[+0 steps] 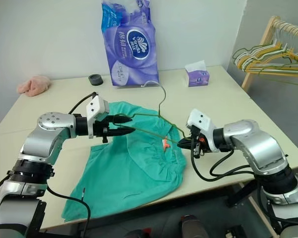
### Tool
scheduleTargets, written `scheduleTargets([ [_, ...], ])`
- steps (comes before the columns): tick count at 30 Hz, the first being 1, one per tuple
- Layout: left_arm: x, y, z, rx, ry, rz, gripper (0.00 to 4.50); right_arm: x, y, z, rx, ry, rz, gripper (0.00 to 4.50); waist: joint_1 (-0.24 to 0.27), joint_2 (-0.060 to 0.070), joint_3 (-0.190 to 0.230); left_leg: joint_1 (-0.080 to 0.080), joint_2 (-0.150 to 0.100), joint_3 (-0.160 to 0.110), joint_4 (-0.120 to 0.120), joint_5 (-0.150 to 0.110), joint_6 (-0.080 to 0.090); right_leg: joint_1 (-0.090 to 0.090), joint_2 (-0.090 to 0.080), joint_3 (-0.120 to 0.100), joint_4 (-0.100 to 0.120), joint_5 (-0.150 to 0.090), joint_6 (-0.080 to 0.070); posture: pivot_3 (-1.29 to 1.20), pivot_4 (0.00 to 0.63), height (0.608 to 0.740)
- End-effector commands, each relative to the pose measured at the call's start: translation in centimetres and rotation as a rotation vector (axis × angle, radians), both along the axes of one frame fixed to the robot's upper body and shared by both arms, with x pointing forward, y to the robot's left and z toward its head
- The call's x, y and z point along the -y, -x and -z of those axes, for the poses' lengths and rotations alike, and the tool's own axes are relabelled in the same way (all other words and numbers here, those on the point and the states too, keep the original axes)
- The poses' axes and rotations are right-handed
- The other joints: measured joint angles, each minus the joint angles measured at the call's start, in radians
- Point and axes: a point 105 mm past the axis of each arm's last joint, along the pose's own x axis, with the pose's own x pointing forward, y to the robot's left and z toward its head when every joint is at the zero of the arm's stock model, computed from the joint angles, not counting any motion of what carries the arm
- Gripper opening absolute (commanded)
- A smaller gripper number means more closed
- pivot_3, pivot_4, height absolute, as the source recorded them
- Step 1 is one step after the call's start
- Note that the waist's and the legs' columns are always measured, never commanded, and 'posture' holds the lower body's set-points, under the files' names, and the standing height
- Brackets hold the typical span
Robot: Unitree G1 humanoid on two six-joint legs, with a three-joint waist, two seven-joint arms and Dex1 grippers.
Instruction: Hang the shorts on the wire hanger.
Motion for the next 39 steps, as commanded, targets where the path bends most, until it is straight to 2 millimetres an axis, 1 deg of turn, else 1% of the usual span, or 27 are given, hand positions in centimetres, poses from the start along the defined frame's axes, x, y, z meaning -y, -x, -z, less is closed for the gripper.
scheduleTargets([
  [1,-8.0,0.8,-0.6,-0.033,-0.019,-0.244,1.98,3.4,1.3,2.7,-0.202,0.014,0.141,0.00,-0.008,0.000,0.000,0.000,0.001,0.000,0.000,0.000,0.000,0.000,0.000,0.000,0.000,0.000,0.000,-0.22,0.072,0.740],
  [3,-8.8,2.6,1.3,-0.132,-0.065,-0.209,1.98,4.8,1.7,3.8,-0.247,0.025,0.208,0.00,-0.019,0.000,0.000,0.000,0.001,0.000,-0.001,-0.001,-0.001,-0.001,0.000,0.001,0.000,0.000,0.000,-0.23,0.076,0.740],
  [4,-9.4,3.1,1.9,-0.159,-0.082,-0.213,1.98,5.2,1.8,4.2,-0.261,0.030,0.233,0.00,-0.025,-0.001,0.001,0.000,0.002,0.000,-0.001,-0.001,-0.001,-0.002,0.001,0.001,0.001,0.000,-0.001,-0.24,0.077,0.740],
  [5,-10.1,3.2,2.3,-0.165,-0.092,-0.238,1.98,5.6,2.0,4.5,-0.272,0.036,0.249,0.00,-0.029,-0.001,0.002,-0.001,0.002,0.000,-0.001,-0.001,-0.001,-0.003,0.001,0.001,0.001,-0.001,-0.001,-0.24,0.079,0.740],
  [7,-11.8,2.4,2.1,-0.136,-0.079,-0.339,1.98,6.2,2.4,4.9,-0.288,0.041,0.274,0.00,-0.027,0.001,0.003,-0.002,0.001,0.001,-0.001,-0.001,-0.001,-0.004,0.001,0.001,0.002,-0.001,-0.001,-0.24,0.080,0.740],
  [9,-12.7,1.7,1.7,-0.115,-0.054,-0.399,1.98,6.5,2.5,5.1,-0.294,0.042,0.285,0.00,-0.011,0.001,0.003,0.000,0.000,-0.001,0.000,-0.001,0.000,0.000,0.001,-0.002,0.000,-0.002,0.002,-0.24,0.080,0.740],
  [10,-12.8,1.5,1.5,-0.112,-0.048,-0.403,1.98,6.4,2.6,5.2,-0.295,0.037,0.282,0.00,-0.005,0.001,0.003,0.000,0.000,-0.001,0.000,-0.001,0.000,0.002,0.002,-0.003,-0.002,-0.004,0.005,-0.24,0.081,0.740],
  [13,-11.9,1.4,1.4,-0.117,-0.040,-0.364,1.98,5.7,2.3,4.9,-0.261,0.018,0.271,0.00,-0.002,0.001,0.003,0.000,-0.001,0.000,0.000,-0.001,0.000,0.002,0.002,-0.001,-0.003,-0.004,0.006,-0.23,0.079,0.740],
  [17,-9.1,2.2,1.8,-0.151,-0.031,-0.251,1.98,4.3,1.3,3.7,-0.168,-0.015,0.239,0.00,-0.003,0.000,0.003,-0.001,0.000,0.001,0.000,-0.001,0.000,0.000,-0.001,0.000,-0.002,-0.001,0.001,-0.23,0.078,0.740],
  [21,-8.0,3.0,1.9,-0.190,-0.011,-0.212,1.98,4.2,1.6,2.5,-0.203,-0.067,0.198,0.00,-0.004,0.001,0.003,-0.001,0.000,0.001,0.000,-0.001,0.000,0.000,0.000,0.000,-0.001,-0.001,0.001,-0.23,0.078,0.740],
  [23,-7.9,2.9,1.6,-0.172,-0.001,-0.229,1.98,4.7,1.5,1.7,-0.239,-0.135,0.217,0.00,-0.003,0.001,0.003,-0.001,0.001,0.001,0.000,-0.001,0.000,0.000,0.000,0.000,-0.001,-0.001,0.001,-0.22,0.074,0.740],
  [25,-8.1,2.9,1.5,-0.163,0.006,-0.248,1.98,5.4,0.8,1.3,-0.258,-0.174,0.277,0.00,-0.003,0.000,0.003,-0.001,0.000,0.001,0.000,-0.001,0.000,0.000,0.000,0.000,-0.001,-0.001,0.001,-0.22,0.074,0.740],
  [30,-9.2,3.0,1.3,-0.168,0.009,-0.282,1.98,8.9,-0.2,1.9,-0.292,-0.172,0.467,0.00,-0.002,0.001,0.003,-0.001,0.000,0.001,0.000,-0.001,0.000,0.000,0.000,0.000,-0.001,-0.001,0.001,-0.23,0.074,0.740],
  [33,-9.4,3.0,1.3,-0.172,0.007,-0.281,1.98,9.9,0.7,2.7,-0.333,-0.142,0.501,0.00,0.000,0.001,0.003,-0.001,0.000,0.001,0.000,-0.001,0.000,0.000,0.000,0.000,-0.001,-0.001,0.001,-0.24,0.077,0.740],
  [37,-8.7,3.1,1.2,-0.179,-0.005,-0.232,1.98,10.0,2.4,3.7,-0.394,-0.106,0.481,0.00,-0.002,0.001,0.003,-0.001,0.000,0.002,0.000,-0.001,0.000,0.000,0.001,0.000,-0.001,-0.001,0.001,-0.24,0.077,0.740],
  [39,-8.1,3.4,1.1,-0.188,-0.006,-0.195,1.98,10.0,2.9,4.0,-0.407,-0.098,0.478,0.00,-0.003,0.001,0.003,-0.001,0.001,0.002,0.000,-0.001,0.000,0.000,0.002,0.000,-0.001,-0.001,0.001,-0.24,0.077,0.740],
])
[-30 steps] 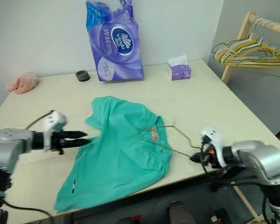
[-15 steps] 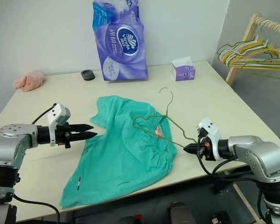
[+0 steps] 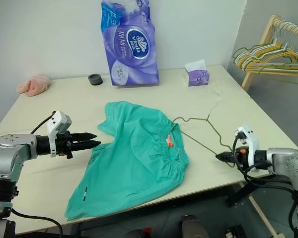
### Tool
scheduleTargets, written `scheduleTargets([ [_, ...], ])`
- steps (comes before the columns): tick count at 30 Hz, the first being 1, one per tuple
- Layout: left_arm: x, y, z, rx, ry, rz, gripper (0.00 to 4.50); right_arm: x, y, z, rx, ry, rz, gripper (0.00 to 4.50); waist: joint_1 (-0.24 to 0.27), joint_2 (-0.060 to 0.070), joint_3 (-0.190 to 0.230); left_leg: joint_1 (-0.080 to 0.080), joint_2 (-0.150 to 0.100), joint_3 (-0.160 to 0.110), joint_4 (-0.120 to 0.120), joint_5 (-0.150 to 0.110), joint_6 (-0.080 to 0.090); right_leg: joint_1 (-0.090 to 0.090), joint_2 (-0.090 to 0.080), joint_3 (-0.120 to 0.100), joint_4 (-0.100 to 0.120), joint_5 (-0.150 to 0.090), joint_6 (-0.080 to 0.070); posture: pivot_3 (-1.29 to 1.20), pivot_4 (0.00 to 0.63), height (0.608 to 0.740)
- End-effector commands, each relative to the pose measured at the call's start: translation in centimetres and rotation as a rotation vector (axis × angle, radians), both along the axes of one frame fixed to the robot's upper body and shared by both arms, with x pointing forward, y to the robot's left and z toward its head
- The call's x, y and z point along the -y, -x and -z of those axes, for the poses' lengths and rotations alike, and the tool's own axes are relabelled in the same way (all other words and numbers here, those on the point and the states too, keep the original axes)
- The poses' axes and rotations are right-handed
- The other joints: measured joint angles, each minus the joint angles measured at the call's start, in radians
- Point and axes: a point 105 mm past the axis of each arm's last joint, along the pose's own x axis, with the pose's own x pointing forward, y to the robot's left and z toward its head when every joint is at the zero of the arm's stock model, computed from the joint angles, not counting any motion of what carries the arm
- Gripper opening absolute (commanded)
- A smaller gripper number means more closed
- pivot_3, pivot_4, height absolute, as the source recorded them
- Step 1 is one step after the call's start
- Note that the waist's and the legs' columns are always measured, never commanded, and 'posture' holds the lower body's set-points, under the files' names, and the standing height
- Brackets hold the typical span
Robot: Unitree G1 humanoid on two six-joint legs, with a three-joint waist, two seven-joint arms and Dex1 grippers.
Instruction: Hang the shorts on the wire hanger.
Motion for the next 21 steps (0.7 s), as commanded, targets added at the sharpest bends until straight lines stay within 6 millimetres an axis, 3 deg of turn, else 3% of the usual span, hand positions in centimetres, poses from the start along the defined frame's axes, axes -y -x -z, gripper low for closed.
scheduleTargets([
  [1,1.1,0.3,-1.7,0.039,-0.002,0.086,1.98,-0.2,0.5,-1.1,0.034,-0.004,-0.024,0.00,-0.001,0.000,0.000,0.000,0.000,0.000,0.000,0.000,0.000,0.000,0.000,0.000,0.000,0.000,0.000,-0.24,0.077,0.740],
  [6,2.9,2.3,-1.4,0.007,-0.027,0.238,1.98,-0.3,0.9,-0.4,0.003,-0.006,-0.025,0.00,-0.003,0.000,0.000,0.000,0.000,0.001,0.000,0.000,0.000,0.000,0.001,0.001,-0.001,0.000,0.000,-0.24,0.074,0.740],
  [13,4.0,1.4,-3.0,0.121,-0.014,0.249,1.98,-2.5,-0.1,-0.1,-0.046,-0.108,-0.047,0.00,-0.002,0.000,0.000,0.000,0.000,0.002,0.000,0.000,0.000,0.000,0.001,0.001,-0.001,-0.003,0.005,-0.23,0.071,0.740],
  [21,0.8,-0.7,-4.6,0.186,0.010,0.071,1.98,-3.6,-2.4,0.4,-0.074,-0.098,-0.026,0.00,-0.003,0.000,0.000,0.000,0.000,0.001,0.000,0.000,0.001,0.000,0.001,0.001,0.000,0.000,0.000,-0.22,0.064,0.740],
])
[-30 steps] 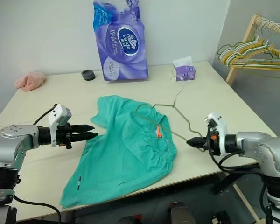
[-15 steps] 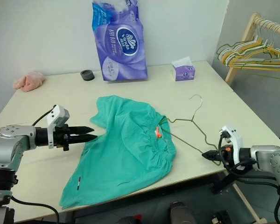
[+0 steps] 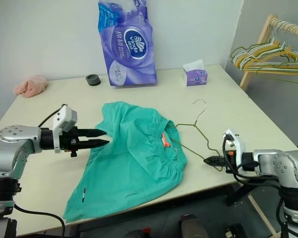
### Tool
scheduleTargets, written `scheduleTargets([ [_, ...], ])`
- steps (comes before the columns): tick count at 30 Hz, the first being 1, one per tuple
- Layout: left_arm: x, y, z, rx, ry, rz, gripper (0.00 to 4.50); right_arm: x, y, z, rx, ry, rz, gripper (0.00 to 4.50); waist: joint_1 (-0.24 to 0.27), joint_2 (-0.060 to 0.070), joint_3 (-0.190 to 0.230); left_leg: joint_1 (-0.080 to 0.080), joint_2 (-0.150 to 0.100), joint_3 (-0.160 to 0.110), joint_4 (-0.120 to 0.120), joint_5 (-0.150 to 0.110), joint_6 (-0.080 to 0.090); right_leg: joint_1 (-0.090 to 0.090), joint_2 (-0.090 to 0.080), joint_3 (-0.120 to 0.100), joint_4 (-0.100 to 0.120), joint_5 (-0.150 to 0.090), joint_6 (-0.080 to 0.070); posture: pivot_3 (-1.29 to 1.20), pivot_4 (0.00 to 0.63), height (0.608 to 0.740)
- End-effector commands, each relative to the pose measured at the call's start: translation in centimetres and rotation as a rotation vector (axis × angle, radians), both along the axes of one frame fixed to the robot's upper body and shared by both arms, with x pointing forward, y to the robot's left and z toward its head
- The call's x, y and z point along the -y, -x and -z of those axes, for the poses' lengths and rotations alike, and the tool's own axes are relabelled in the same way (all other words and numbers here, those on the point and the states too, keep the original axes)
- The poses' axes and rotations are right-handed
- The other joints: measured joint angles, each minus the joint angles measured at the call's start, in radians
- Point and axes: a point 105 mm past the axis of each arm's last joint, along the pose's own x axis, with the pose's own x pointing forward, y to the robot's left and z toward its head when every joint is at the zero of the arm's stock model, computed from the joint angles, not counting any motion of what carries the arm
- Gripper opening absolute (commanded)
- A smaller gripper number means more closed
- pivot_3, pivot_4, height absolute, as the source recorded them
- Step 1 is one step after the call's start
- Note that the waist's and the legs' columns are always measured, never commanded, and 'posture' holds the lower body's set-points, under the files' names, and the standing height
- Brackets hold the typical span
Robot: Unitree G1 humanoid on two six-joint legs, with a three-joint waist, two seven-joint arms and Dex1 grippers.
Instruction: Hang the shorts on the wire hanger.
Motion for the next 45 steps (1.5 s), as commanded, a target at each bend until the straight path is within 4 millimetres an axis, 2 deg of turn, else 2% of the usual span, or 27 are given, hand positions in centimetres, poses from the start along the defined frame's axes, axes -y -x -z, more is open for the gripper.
scheduleTargets([
  [1,-1.5,-0.7,-2.0,0.075,0.005,-0.058,1.98,-0.7,-0.9,-0.5,0.027,0.008,-0.012,0.00,0.000,0.000,0.000,0.000,0.000,0.000,0.000,0.000,0.000,0.000,0.000,0.000,0.000,0.000,0.000,-0.22,0.064,0.740],
  [6,-1.9,-0.9,-2.1,0.081,-0.002,-0.071,1.98,-3.2,-1.7,-1.4,0.029,-0.063,-0.046,0.00,0.001,0.000,0.000,0.000,0.000,0.000,0.000,0.000,0.000,0.000,-0.001,0.000,0.000,0.000,0.000,-0.21,0.060,0.740],
  [12,-1.7,-1.1,-2.0,0.086,0.006,-0.074,1.98,-5.9,-2.8,-1.6,0.067,-0.098,-0.016,0.00,0.001,0.000,0.000,-0.001,0.000,-0.001,0.000,0.000,0.000,-0.002,-0.003,0.000,0.003,0.000,-0.001,-0.21,0.058,0.740],
  [13,-1.7,-1.2,-2.1,0.091,0.011,-0.080,1.98,-6.3,-2.8,-1.6,0.106,-0.080,-0.029,0.00,0.001,0.000,0.000,-0.001,0.000,-0.001,0.000,0.000,0.000,-0.002,-0.003,0.000,0.003,0.001,-0.001,-0.21,0.058,0.740],
  [16,-1.7,-1.9,-3.4,0.130,0.052,-0.103,1.98,-8.3,-3.0,-3.9,0.347,-0.063,-0.077,0.00,0.004,0.000,0.000,-0.001,0.000,-0.001,0.000,0.000,0.000,-0.002,-0.004,0.000,0.003,0.001,-0.001,-0.21,0.057,0.740],
  [21,-2.0,-3.5,-6.0,0.186,0.139,-0.177,1.98,-9.5,-4.0,-6.3,0.576,-0.034,-0.066,0.00,0.001,-0.001,-0.001,-0.001,0.000,-0.001,0.000,0.000,0.000,-0.003,-0.003,-0.001,0.003,0.001,-0.001,-0.21,0.055,0.740],
  [25,-2.2,-4.7,-8.6,0.252,0.192,-0.220,2.74,-10.0,-4.1,-6.5,0.661,0.016,-0.100,0.00,0.001,-0.001,-0.001,-0.001,0.000,-0.001,0.000,0.000,0.000,-0.003,-0.003,-0.001,0.003,0.001,-0.001,-0.21,0.055,0.740],
  [27,-1.7,-4.7,-9.6,0.270,0.190,-0.182,3.41,-10.0,-4.2,-6.5,0.698,0.050,-0.117,0.00,0.001,-0.001,-0.001,-0.001,-0.001,-0.001,0.000,0.000,0.000,-0.003,-0.003,-0.001,0.003,0.001,-0.001,-0.21,0.055,0.740],
  [28,-1.4,-4.5,-9.9,0.270,0.179,-0.153,3.62,-10.0,-4.2,-6.6,0.722,0.070,-0.132,0.00,0.000,-0.001,-0.001,-0.001,-0.001,-0.001,0.000,0.000,0.000,-0.003,-0.003,-0.001,0.003,0.001,-0.001,-0.21,0.055,0.740],
  [30,-0.8,-4.1,-10.0,0.268,0.131,-0.090,4.34,-10.2,-4.2,-6.7,0.762,0.096,-0.160,0.00,-0.002,-0.001,-0.001,-0.001,-0.001,-0.001,0.000,0.000,0.000,-0.003,-0.003,0.000,0.003,0.001,-0.001,-0.21,0.055,0.740],
  [31,-0.6,-4.0,-10.0,0.274,0.092,-0.061,4.47,-10.3,-4.1,-6.8,0.785,0.110,-0.178,0.00,-0.002,-0.001,-0.001,-0.001,-0.001,-0.001,0.000,0.000,0.000,-0.003,-0.003,0.000,0.004,0.001,-0.001,-0.20,0.048,0.740],
  [36,-0.5,-4.3,-9.8,0.306,-0.059,0.008,4.47,-11.0,-3.4,-6.9,0.861,0.146,-0.274,0.00,-0.001,-0.001,-0.001,-0.001,-0.001,-0.001,0.000,0.000,0.000,-0.003,-0.003,-0.001,0.003,0.001,-0.001,-0.19,0.044,0.740],
  [41,-0.1,-6.1,-10.3,0.372,-0.136,0.026,4.47,-11.9,-2.2,-6.9,0.943,0.175,-0.389,0.00,0.001,-0.001,-0.001,-0.002,-0.001,-0.001,0.001,0.000,0.000,-0.003,-0.001,-0.001,0.003,0.001,-0.001,-0.20,0.043,0.740],
  [45,1.4,-6.0,-8.6,0.316,-0.193,0.148,4.47,-12.3,-1.6,-6.9,0.991,0.189,-0.435,0.00,0.001,-0.001,-0.001,-0.002,-0.002,-0.001,0.001,0.000,0.000,-0.003,-0.001,-0.001,0.003,0.001,-0.001,-0.21,0.045,0.740],
])
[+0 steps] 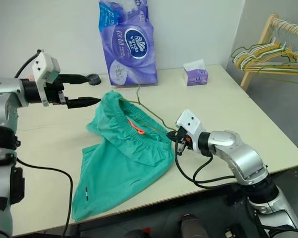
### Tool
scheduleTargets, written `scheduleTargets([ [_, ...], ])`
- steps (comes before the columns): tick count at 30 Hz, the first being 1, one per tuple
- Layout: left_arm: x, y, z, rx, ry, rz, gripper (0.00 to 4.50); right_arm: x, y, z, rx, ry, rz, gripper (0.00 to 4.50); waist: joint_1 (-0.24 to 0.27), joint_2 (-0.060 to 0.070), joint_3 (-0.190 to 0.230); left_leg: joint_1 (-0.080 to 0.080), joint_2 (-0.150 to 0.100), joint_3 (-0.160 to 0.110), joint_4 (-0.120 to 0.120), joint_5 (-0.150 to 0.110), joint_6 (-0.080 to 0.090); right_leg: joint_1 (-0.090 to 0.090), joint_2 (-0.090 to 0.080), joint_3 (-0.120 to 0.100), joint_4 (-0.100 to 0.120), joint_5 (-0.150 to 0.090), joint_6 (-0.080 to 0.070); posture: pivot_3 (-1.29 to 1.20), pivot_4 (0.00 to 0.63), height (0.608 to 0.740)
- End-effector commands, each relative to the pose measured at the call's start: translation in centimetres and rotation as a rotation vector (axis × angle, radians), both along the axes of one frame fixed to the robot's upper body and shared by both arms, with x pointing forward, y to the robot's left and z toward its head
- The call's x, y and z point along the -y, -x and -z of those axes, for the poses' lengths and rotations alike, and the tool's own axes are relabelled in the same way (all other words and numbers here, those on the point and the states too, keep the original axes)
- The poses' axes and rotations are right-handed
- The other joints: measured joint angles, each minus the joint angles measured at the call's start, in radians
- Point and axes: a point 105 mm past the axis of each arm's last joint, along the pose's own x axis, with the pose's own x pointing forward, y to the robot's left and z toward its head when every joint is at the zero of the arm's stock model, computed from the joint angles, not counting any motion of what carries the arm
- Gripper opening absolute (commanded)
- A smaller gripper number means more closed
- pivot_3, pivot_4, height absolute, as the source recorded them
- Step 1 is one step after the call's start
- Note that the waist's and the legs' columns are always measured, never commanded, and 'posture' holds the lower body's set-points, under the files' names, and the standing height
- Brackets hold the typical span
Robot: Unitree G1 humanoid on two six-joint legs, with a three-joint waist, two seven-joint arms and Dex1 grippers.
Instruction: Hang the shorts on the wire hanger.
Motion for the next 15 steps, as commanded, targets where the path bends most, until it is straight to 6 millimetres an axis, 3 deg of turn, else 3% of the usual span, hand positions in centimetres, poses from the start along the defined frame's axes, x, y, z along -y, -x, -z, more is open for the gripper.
scheduleTargets([
  [1,1.4,0.5,1.4,-0.049,-0.085,0.113,4.47,-0.7,0.9,-1.7,0.106,-0.009,-0.064,0.00,-0.002,0.000,0.000,0.000,0.000,0.000,0.000,0.000,0.000,0.000,0.000,0.000,0.000,0.000,0.000,-0.21,0.046,0.740],
  [4,2.1,1.5,2.9,-0.121,-0.140,0.198,4.47,-0.8,1.0,-1.9,0.124,-0.008,-0.073,0.00,-0.004,0.000,0.000,0.000,0.000,0.000,0.000,0.000,0.000,0.000,0.000,0.000,0.000,0.000,0.000,-0.22,0.049,0.740],
  [8,2.3,2.2,3.3,-0.160,-0.164,0.244,4.47,-0.5,1.1,-2.0,0.140,0.006,-0.079,0.00,-0.018,0.000,0.000,-0.001,0.001,0.000,0.000,0.000,0.000,-0.001,0.000,0.000,0.000,0.000,0.000,-0.22,0.051,0.740],
  [15,1.7,0.5,0.1,-0.058,-0.048,0.125,4.47,0.7,0.3,-1.3,0.065,-0.009,-0.003,0.00,-0.025,0.000,0.000,-0.001,0.000,-0.001,0.000,0.000,0.000,-0.001,0.000,-0.001,0.000,0.000,0.000,-0.23,0.054,0.740],
])
